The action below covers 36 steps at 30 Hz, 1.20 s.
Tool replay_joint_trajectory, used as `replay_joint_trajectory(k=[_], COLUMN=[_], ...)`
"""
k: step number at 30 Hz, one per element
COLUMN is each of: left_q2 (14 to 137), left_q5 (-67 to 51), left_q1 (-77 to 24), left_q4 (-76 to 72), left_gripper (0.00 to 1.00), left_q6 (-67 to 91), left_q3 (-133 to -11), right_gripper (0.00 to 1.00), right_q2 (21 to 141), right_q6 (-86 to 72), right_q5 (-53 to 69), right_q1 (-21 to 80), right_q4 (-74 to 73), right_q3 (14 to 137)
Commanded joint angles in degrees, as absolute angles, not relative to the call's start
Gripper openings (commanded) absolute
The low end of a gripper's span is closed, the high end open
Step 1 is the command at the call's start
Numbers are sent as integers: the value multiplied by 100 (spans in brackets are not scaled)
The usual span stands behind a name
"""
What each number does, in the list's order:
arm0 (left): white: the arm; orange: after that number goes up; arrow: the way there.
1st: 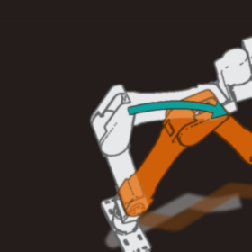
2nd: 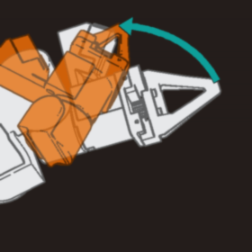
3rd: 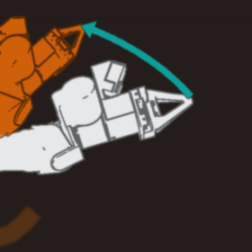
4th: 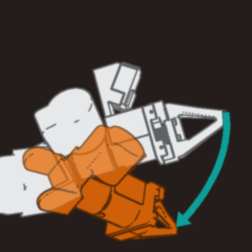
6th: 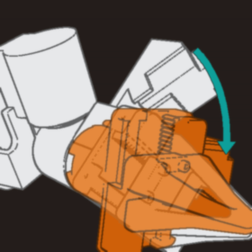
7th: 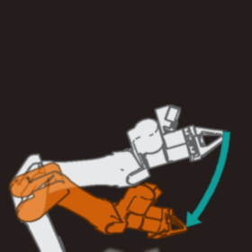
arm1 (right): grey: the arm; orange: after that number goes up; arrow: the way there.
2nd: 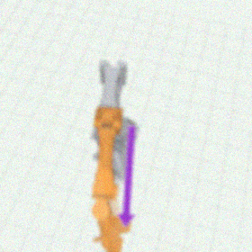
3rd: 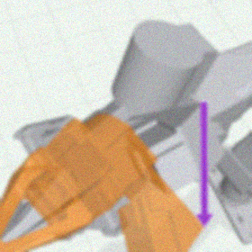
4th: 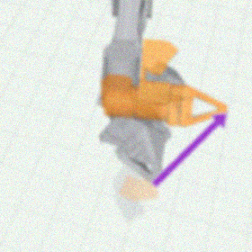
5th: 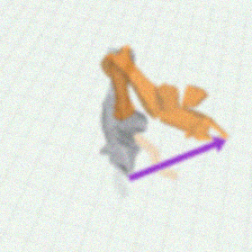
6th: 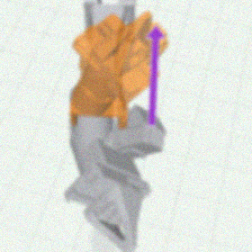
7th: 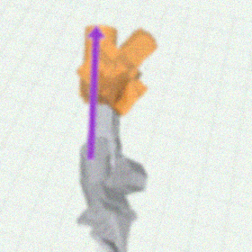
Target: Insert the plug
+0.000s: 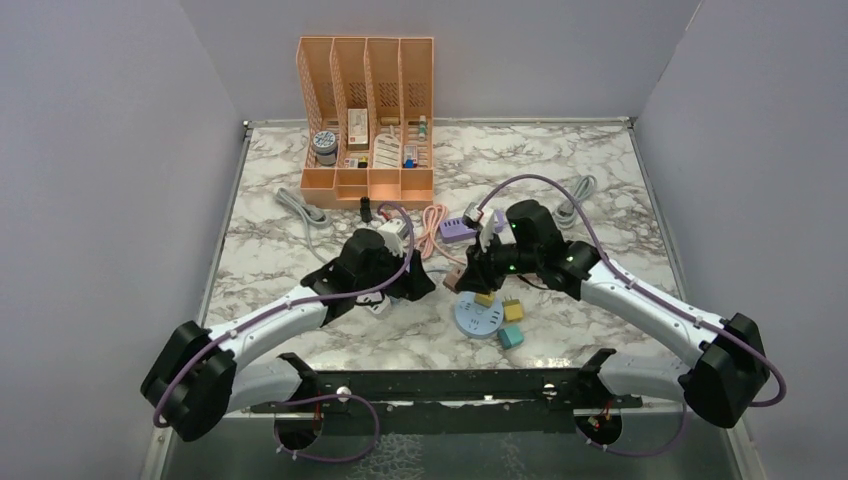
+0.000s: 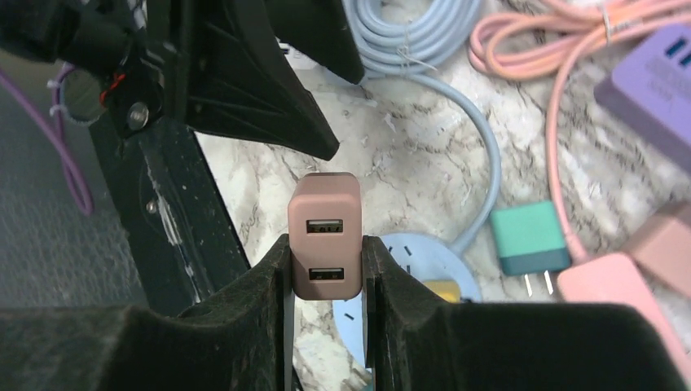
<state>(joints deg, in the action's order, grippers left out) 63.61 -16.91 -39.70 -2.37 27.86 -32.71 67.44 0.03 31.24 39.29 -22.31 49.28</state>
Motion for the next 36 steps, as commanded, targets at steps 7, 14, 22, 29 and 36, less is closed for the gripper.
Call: replay_joint_trajectory(k=[7,14,22,29,36], left_q2=[7806,8473,9219,9597,9527], left_q5=[-539,683,1624,1296,524], left_q1=[-3929,-3920,-3653,-3420,-3419], left_q4=[-326,516,1392,1428,1386], left_gripper=[47,44,42,41,43], left_q6=[3784,3678,3629,3344,3105], left_q3=[-3515,-4132,-4688,-5121,-5415], right_gripper=[1,1,1,1,1], right_q2=[6685,6715,6917,7019,7059], right_q6=[-1913,-2602,-3095,-2454,-806], right_q5=[981,209,-286,23,621], right_q1=[4565,4867,5370,5464,5473], right_q4=[-2185,-2596,-2985,-2848,-2502], right_q3=[4664,4595,4742,4742,4754])
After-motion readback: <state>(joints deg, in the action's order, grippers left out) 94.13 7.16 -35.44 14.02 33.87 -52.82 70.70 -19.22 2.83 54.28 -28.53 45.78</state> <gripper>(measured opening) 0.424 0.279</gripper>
